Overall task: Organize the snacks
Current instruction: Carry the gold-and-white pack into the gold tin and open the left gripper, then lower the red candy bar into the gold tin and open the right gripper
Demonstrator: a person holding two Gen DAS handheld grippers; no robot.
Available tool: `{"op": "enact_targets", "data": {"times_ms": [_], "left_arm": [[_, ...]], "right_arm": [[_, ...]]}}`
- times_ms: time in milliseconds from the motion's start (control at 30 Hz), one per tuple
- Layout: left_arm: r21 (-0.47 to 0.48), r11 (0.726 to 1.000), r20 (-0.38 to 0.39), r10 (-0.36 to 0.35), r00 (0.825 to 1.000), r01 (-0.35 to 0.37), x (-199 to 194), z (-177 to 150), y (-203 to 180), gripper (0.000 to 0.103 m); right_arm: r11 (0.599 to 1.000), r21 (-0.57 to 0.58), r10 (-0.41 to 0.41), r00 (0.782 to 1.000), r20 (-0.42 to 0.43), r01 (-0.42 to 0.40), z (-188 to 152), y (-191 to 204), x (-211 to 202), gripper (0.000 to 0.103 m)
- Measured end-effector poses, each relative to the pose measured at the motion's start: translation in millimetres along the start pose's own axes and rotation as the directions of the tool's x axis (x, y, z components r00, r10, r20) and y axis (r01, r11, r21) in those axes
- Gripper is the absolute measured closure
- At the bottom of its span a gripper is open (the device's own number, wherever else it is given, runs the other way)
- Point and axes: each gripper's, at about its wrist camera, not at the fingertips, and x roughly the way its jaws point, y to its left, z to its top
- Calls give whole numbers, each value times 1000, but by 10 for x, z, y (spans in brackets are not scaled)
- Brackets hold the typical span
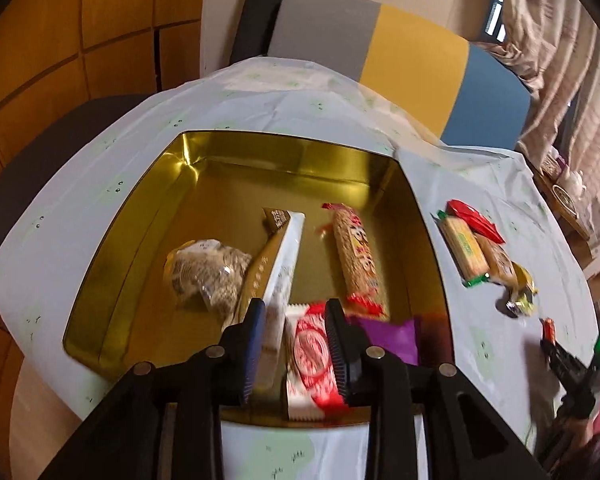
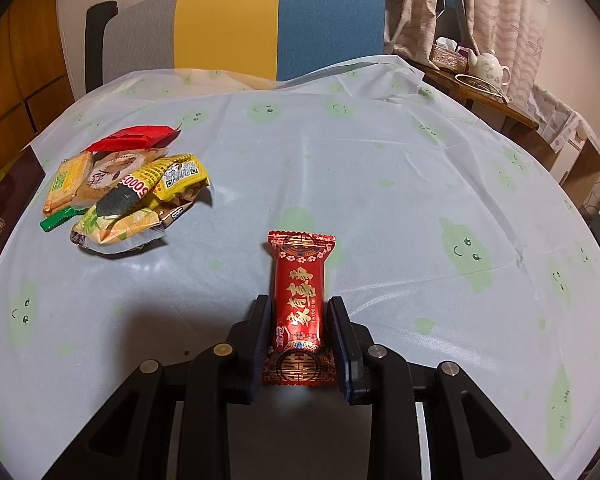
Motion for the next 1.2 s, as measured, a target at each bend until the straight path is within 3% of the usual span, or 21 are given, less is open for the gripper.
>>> {"op": "enact_targets", "data": {"times_ms": [333, 567, 733, 900, 1000, 1200], "left_arm": [[56, 998, 33, -32, 999, 30, -248, -256, -86, 72], [50, 998, 48, -37, 998, 35, -311, -325, -2, 72], [15, 999, 53, -36, 998, 36, -346, -344, 110, 72], [-27, 999, 64, -20, 998, 22, -397, -345, 278, 72], [-54, 998, 59, -3, 998, 7, -395, -364, 377, 72], [-82, 997, 54, 6, 999, -1, -393, -397, 491, 72]], "right_arm": [[1000, 8, -21, 996, -88, 22, 91, 82, -56, 80], [999, -16, 49, 996, -74, -50, 174, 338, -348, 80], [977, -101, 183, 982, -51, -187, 308, 846, -646, 80], [907, -188, 372, 926, -66, -377, 427, 1545, -933, 80], [839, -239, 481, 872, -96, -489, 486, 2048, -1087, 80], [744, -299, 573, 800, -177, -598, 500, 2869, -1122, 80]]}}
